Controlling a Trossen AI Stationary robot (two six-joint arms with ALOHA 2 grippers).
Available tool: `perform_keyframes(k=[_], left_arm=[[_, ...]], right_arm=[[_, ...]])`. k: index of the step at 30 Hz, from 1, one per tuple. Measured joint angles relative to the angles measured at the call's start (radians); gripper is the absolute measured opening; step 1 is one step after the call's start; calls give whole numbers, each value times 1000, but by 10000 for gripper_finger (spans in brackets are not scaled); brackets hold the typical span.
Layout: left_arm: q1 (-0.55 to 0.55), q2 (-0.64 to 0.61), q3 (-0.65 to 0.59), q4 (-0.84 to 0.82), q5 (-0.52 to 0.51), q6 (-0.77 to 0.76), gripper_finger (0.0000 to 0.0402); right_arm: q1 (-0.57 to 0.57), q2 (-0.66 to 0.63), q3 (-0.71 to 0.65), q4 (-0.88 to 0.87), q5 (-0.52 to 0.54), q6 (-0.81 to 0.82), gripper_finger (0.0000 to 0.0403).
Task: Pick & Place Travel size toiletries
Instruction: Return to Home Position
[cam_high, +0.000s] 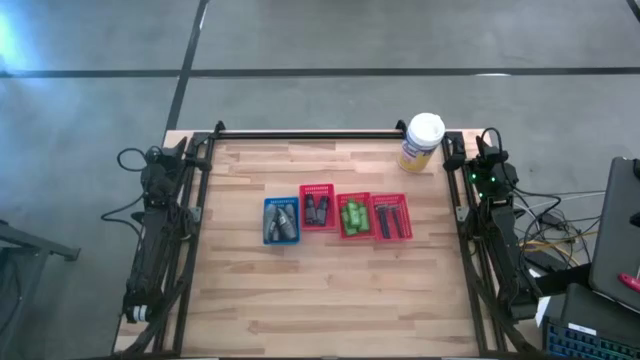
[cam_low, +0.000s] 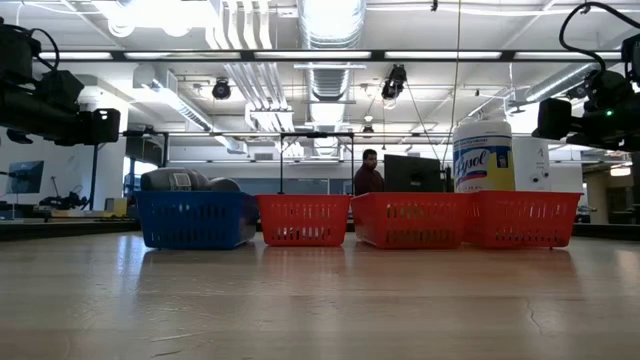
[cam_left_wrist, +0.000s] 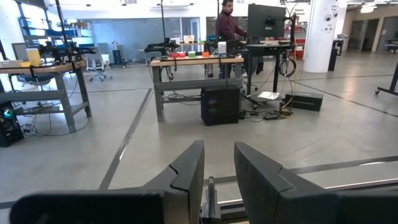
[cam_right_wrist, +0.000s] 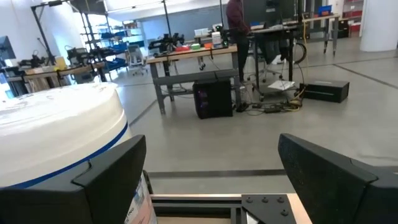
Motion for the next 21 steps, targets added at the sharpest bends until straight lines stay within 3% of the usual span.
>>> perform_keyframes(k=[21], left_arm=[[0,0,1,-1,0,0,94]], right_arm=[[0,13,0,0,-1,-1,364]])
